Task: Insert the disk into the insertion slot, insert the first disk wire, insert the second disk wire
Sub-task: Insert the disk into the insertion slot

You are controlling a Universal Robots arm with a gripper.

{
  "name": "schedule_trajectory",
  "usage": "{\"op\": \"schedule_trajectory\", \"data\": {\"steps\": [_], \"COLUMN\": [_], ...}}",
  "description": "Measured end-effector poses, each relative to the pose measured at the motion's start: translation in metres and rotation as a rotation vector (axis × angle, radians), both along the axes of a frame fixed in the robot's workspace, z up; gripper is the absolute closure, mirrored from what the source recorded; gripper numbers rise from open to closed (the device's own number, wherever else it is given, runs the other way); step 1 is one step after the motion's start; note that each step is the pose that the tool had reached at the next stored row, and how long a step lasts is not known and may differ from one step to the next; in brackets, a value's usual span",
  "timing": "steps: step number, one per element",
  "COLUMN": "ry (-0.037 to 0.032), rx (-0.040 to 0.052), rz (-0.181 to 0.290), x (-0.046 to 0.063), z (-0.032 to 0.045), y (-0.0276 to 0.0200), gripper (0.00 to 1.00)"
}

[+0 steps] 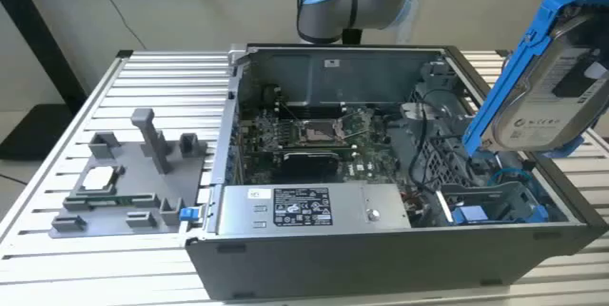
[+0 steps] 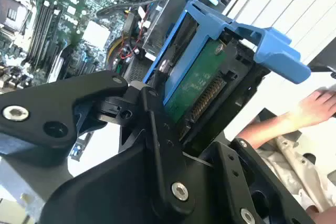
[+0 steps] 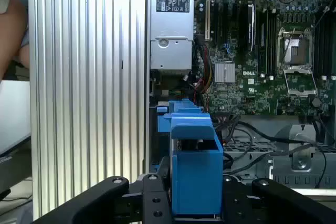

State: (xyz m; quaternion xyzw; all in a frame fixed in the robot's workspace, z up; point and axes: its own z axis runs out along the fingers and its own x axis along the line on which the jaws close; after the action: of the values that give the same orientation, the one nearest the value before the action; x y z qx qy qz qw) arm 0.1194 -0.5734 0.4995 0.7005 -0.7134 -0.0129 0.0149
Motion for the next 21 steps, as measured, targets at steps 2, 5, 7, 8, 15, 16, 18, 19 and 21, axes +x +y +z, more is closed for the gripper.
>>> {"op": "schedule_trajectory", "data": {"steps": [2, 5, 7, 8, 15, 16, 18, 19, 21], "ry": [0.0, 0.0, 0.0, 0.0, 0.0, 0.0, 0.0001, 0.0, 0.0], "rx": [0.0001, 0.0003, 0.0004, 0.0004, 0.0003, 0.0003, 0.0003, 0.0003, 0.0003], "rz": [0.0, 0.0, 0.0, 0.0, 0.0, 0.0, 0.0, 0.0, 0.0], "x": [0.0, 0.0, 0.0, 0.0, 0.0, 0.0, 0.0, 0.0, 0.001], "z": [0.0, -0.0001, -0.0001, -0.0001, -0.0025, -0.0038, -0.0067, -0.008, -0.0106], "y": [0.0, -0.0001, 0.0, 0.0, 0.0, -0.0001, 0.0, 0.0, 0.0], "gripper": [0.0, 0.0, 0.0, 0.0, 0.0, 0.0, 0.0, 0.0, 0.0]}}
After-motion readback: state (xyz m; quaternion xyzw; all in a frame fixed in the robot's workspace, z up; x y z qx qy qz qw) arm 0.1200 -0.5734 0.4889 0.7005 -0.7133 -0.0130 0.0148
